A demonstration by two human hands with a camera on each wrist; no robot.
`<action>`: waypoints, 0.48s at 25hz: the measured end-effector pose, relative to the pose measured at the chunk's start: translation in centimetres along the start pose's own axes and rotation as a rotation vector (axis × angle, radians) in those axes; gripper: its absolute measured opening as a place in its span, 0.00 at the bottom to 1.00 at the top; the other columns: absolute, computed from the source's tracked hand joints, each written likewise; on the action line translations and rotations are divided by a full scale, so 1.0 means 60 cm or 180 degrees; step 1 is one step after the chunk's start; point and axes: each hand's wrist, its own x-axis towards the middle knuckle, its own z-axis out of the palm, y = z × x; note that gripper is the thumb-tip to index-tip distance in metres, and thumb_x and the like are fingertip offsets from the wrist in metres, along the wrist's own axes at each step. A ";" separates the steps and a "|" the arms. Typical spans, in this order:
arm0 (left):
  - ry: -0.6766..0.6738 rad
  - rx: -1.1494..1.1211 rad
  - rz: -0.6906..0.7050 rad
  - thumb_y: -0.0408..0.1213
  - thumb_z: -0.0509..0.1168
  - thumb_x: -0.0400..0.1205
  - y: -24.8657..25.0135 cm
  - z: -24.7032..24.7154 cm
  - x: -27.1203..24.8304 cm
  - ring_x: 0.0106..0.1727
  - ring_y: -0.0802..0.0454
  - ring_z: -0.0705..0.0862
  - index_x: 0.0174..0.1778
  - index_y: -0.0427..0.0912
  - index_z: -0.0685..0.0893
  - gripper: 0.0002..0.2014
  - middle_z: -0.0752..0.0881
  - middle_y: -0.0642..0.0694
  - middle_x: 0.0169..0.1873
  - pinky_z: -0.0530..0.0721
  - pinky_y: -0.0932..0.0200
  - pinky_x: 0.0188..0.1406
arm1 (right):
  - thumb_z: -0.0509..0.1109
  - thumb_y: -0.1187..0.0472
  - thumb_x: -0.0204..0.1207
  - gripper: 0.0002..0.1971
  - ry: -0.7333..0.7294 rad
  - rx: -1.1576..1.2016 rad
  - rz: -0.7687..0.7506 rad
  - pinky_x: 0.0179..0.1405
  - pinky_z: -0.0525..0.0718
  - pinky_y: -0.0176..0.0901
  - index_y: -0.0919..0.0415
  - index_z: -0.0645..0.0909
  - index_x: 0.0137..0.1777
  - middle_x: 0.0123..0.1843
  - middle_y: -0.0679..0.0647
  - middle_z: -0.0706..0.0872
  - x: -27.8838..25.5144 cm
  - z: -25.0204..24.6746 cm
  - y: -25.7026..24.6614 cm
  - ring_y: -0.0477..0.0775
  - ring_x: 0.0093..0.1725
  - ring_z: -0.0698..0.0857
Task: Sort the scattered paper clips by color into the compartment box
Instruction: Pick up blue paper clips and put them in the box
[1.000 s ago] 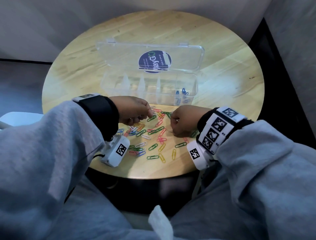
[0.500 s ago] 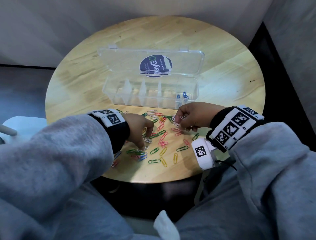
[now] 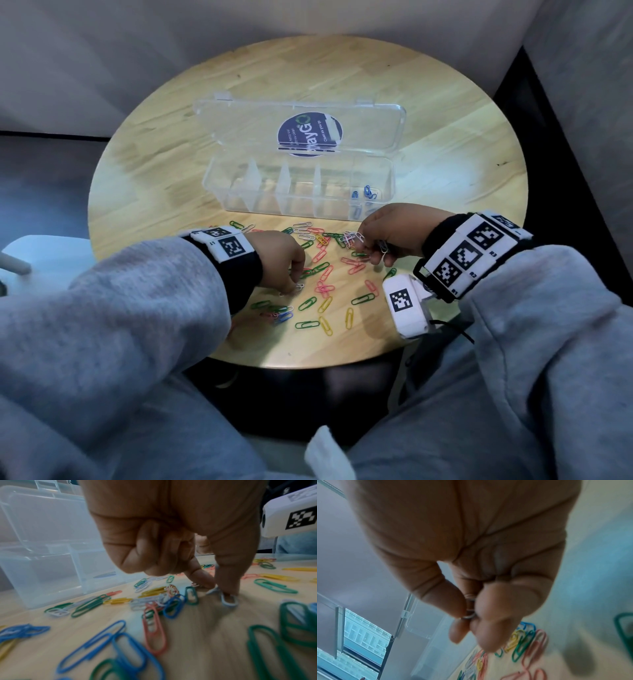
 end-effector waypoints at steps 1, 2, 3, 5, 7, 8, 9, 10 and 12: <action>0.0048 -0.0052 -0.0013 0.48 0.71 0.73 -0.001 0.001 0.001 0.41 0.52 0.77 0.41 0.54 0.83 0.06 0.74 0.57 0.29 0.69 0.62 0.36 | 0.55 0.75 0.75 0.12 -0.0027 0.0049 0.0005 0.18 0.77 0.34 0.65 0.78 0.35 0.29 0.57 0.79 0.002 0.001 0.000 0.52 0.27 0.78; 0.0085 -0.0073 -0.0020 0.48 0.71 0.73 -0.001 0.002 0.001 0.41 0.51 0.77 0.40 0.54 0.81 0.06 0.74 0.57 0.29 0.70 0.62 0.37 | 0.55 0.75 0.75 0.12 -0.0064 0.0077 -0.0004 0.17 0.77 0.33 0.65 0.77 0.36 0.31 0.57 0.79 0.003 0.002 0.000 0.52 0.28 0.78; 0.0102 -0.0072 -0.0021 0.48 0.71 0.73 -0.001 0.003 0.001 0.40 0.51 0.77 0.40 0.55 0.81 0.06 0.74 0.57 0.30 0.70 0.61 0.38 | 0.56 0.75 0.75 0.11 -0.0100 0.0088 -0.0024 0.17 0.77 0.33 0.64 0.77 0.37 0.33 0.58 0.79 0.004 0.003 -0.001 0.52 0.29 0.79; 0.0081 -0.0054 -0.0026 0.50 0.72 0.72 -0.002 0.005 0.000 0.40 0.52 0.77 0.39 0.54 0.80 0.08 0.74 0.56 0.30 0.71 0.61 0.37 | 0.61 0.72 0.77 0.08 -0.0133 0.0101 -0.0078 0.18 0.78 0.35 0.62 0.76 0.38 0.34 0.57 0.79 0.003 0.006 -0.004 0.51 0.29 0.79; 0.0046 -0.0055 -0.0024 0.51 0.72 0.71 -0.001 0.004 -0.002 0.40 0.52 0.77 0.40 0.54 0.81 0.09 0.75 0.57 0.30 0.71 0.61 0.37 | 0.66 0.66 0.78 0.09 -0.0107 0.0084 -0.0145 0.20 0.78 0.36 0.60 0.74 0.36 0.32 0.55 0.79 0.002 0.008 -0.008 0.51 0.29 0.79; 0.0057 -0.0044 -0.0025 0.50 0.72 0.72 0.000 0.002 -0.004 0.41 0.52 0.77 0.42 0.54 0.81 0.08 0.74 0.57 0.31 0.71 0.61 0.38 | 0.67 0.63 0.78 0.11 -0.0091 0.0064 -0.0173 0.21 0.77 0.36 0.60 0.73 0.35 0.31 0.55 0.78 0.000 0.010 -0.011 0.51 0.29 0.78; 0.0075 -0.0022 -0.0026 0.49 0.71 0.73 0.001 0.001 -0.006 0.41 0.51 0.77 0.44 0.54 0.83 0.08 0.75 0.56 0.32 0.71 0.61 0.38 | 0.68 0.62 0.78 0.12 -0.0074 0.0033 -0.0187 0.21 0.76 0.37 0.59 0.72 0.34 0.30 0.54 0.77 0.000 0.012 -0.013 0.51 0.29 0.77; 0.0098 0.0004 -0.0028 0.48 0.70 0.73 0.002 0.001 -0.008 0.42 0.51 0.77 0.46 0.53 0.84 0.08 0.75 0.55 0.33 0.71 0.60 0.39 | 0.68 0.61 0.78 0.13 -0.0058 -0.0019 -0.0186 0.22 0.76 0.37 0.59 0.71 0.34 0.30 0.54 0.77 -0.001 0.014 -0.015 0.51 0.28 0.77; 0.0112 0.0076 -0.0016 0.46 0.69 0.74 0.008 -0.001 -0.012 0.42 0.50 0.77 0.49 0.51 0.84 0.09 0.77 0.54 0.36 0.71 0.60 0.38 | 0.69 0.59 0.78 0.14 -0.0012 -0.0215 -0.0140 0.23 0.75 0.38 0.59 0.70 0.32 0.29 0.54 0.76 -0.002 0.019 -0.017 0.50 0.26 0.76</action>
